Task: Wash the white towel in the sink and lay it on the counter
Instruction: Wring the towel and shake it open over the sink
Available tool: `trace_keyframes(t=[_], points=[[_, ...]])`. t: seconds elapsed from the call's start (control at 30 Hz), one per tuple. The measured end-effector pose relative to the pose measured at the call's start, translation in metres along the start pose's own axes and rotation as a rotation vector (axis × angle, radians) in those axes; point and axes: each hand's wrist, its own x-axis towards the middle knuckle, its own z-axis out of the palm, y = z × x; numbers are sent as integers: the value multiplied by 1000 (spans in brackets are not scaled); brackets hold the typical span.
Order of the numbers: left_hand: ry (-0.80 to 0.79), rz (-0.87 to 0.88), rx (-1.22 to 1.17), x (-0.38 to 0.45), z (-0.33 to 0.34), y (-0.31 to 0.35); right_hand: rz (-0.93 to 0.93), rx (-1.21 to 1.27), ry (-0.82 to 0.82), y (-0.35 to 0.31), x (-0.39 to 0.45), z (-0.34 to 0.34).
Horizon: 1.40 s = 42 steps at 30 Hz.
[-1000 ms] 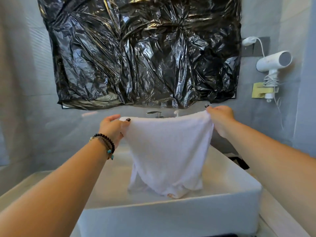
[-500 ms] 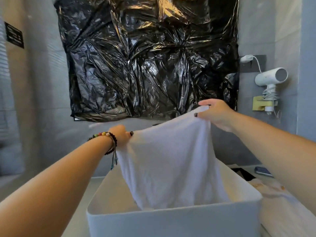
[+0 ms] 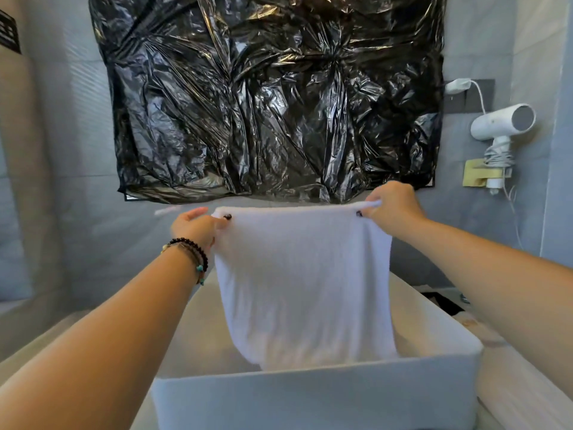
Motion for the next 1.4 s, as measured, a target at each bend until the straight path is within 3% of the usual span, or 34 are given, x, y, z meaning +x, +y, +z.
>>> trace_keyframes(t=[0.07,0.13,0.3,0.43,0.53,0.57,0.63,0.7,0.73,0.8,0.9,0.97,1.07,1.23,1.4], points=[[35,50,32,11,-3,4,43,69,120,6,10,2],[-30,83,210,15,-8,3,58,79,103,11,15,4],[-299,203,986,4,-25,-19,-39,-20,-366,25,-20,5],[-458,113,1016,-2,-45,-29,-41,109,-588,40,-48,-11],[-444,141,1036,-3,-36,-35,51,215,-640,46,-44,-6],[-420,184,1142,-2,-30,-42,64,160,-635,44,-42,4],[-425,295,1422,-4,-15,-61,-1,-190,-660,33,-44,31],[-613,256,1563,-9,-2,-84,-118,-557,-746,20,-56,64],[-753,156,1572,-12,3,-95,-139,-621,-829,14,-61,80],[-953,-67,1588,-21,13,-109,-123,-504,-1005,0,-68,108],[-1025,-175,1564,-17,22,-122,-187,-161,-1260,-32,-81,135],[-1006,-176,1531,-12,23,-131,-206,-68,-1377,-52,-93,149],[-943,-155,1521,-5,18,-143,-316,-99,-1312,-62,-104,171],[-897,-211,1409,7,6,-138,-345,27,-1127,-51,-103,180],[-768,-276,923,9,-7,-123,-279,261,-923,-53,-103,175]])
